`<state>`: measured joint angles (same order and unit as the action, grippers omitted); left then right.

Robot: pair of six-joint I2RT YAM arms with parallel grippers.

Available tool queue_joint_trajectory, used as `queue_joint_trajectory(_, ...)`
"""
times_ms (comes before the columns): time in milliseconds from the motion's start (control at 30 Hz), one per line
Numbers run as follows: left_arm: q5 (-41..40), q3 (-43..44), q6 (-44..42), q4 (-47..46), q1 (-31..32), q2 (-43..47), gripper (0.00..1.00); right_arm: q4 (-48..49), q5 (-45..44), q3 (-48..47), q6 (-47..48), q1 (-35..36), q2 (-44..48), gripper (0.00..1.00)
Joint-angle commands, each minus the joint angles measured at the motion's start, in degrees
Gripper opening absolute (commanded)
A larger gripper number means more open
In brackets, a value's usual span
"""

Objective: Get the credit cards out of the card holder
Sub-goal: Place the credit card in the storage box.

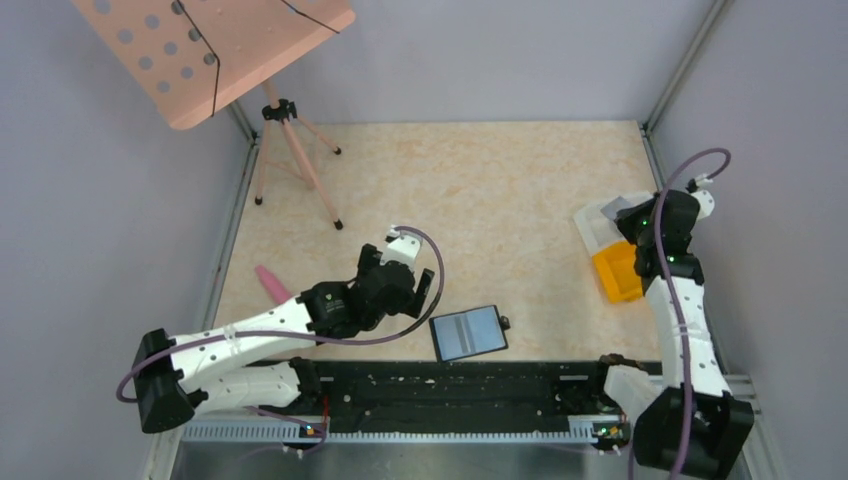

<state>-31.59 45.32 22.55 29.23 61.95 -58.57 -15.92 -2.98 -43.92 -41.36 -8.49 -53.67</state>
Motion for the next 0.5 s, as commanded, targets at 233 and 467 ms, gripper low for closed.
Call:
queue_joint_trajectory(233,-3.06,0.47,0.49,1.64,-0.12,-0.62,0.99,14.29,4.04,-1.37,0.04,-15.24,-15.92,0.0)
queue_joint_trajectory(467,-3.75,0.75,0.31,2.12,-0.06,3.49,0.99,20.85,5.7,-2.85,-2.66,-17.63,-25.02,0.0)
